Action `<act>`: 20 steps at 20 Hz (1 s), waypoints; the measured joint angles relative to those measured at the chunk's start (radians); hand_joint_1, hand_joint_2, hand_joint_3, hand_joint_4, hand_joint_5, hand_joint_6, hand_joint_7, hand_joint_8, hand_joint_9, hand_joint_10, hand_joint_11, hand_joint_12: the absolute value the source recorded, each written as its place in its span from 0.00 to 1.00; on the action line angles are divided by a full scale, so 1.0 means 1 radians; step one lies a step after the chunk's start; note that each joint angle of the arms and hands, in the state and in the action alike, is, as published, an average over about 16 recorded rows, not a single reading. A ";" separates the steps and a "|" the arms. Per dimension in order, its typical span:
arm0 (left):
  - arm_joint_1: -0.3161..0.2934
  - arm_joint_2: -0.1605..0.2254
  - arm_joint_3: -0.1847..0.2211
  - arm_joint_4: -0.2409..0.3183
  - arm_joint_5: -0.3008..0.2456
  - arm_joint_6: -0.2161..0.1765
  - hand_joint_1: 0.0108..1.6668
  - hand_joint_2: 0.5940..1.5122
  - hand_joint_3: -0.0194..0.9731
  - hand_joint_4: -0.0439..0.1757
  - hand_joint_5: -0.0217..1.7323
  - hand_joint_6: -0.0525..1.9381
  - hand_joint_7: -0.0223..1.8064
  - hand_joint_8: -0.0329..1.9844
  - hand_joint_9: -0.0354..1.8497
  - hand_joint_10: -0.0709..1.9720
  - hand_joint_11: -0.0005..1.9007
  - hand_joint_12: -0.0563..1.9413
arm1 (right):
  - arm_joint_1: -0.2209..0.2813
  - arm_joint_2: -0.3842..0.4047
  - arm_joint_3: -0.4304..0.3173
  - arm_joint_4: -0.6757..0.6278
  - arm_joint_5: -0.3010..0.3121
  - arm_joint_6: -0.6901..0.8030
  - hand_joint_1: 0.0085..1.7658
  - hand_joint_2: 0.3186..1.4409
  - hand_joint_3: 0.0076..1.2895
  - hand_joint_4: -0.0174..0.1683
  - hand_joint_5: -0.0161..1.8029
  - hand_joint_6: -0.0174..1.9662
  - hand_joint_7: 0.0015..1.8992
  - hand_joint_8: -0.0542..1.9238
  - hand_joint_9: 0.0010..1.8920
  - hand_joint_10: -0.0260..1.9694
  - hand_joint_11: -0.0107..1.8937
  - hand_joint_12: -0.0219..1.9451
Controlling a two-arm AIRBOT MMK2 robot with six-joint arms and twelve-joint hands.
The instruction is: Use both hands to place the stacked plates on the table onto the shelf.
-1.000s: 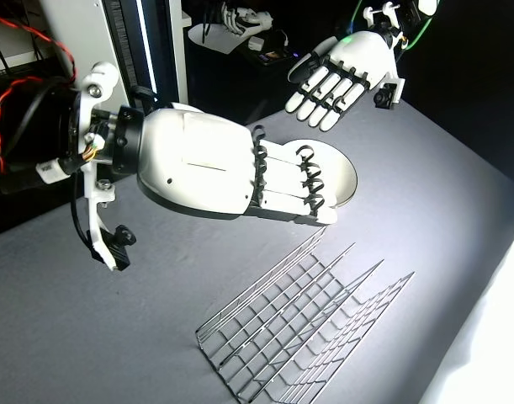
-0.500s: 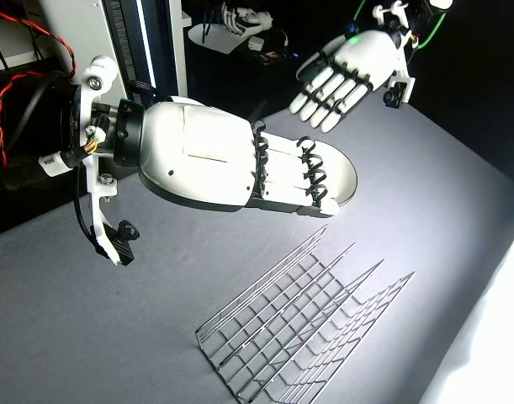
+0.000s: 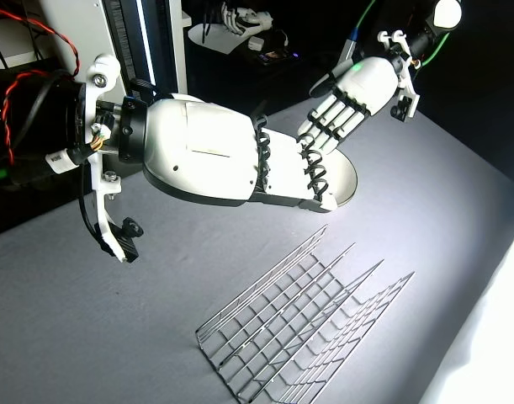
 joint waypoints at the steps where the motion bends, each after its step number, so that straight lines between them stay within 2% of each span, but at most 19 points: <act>1: 0.002 -0.005 0.013 0.005 -0.001 0.001 0.00 0.67 0.04 0.20 0.02 0.04 0.02 0.01 0.03 0.04 0.01 0.03 | -0.001 0.000 0.000 -0.001 0.003 -0.001 0.02 0.71 0.01 0.12 0.05 0.02 0.03 0.03 0.03 0.01 0.01 0.14; 10: 0.027 -0.036 0.092 0.039 -0.003 0.037 0.00 0.65 0.04 0.21 0.02 0.04 0.02 0.01 0.03 0.04 0.01 0.04 | -0.011 0.000 -0.002 -0.055 0.070 -0.008 0.03 0.66 0.01 0.12 0.05 0.02 0.03 0.03 0.03 0.01 0.01 0.13; 20: 0.085 -0.062 0.127 0.040 -0.007 0.092 0.00 0.65 0.04 0.21 0.02 0.04 0.02 0.01 0.03 0.04 0.01 0.04 | -0.034 -0.056 0.034 -0.205 0.167 -0.025 0.04 0.64 0.01 0.13 0.04 0.02 0.02 0.03 0.02 0.01 0.01 0.11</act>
